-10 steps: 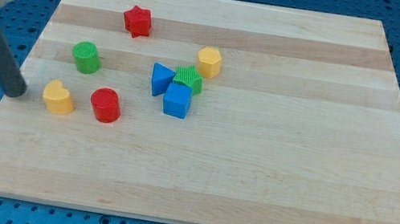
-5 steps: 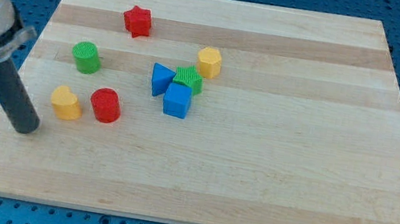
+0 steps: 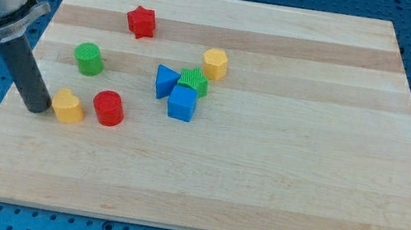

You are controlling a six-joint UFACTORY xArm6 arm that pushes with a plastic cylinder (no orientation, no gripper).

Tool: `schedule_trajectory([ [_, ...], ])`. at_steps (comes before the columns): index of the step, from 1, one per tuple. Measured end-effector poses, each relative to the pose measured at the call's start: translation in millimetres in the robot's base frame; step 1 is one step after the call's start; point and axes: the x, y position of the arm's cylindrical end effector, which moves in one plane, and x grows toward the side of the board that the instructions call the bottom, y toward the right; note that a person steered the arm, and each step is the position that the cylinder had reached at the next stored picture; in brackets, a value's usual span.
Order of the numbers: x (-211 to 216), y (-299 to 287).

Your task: Move the yellow heart along with red circle below the blue cube

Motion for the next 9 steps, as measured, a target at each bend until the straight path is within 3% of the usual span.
schedule_trajectory([
  [9,-7.2,93.6],
])
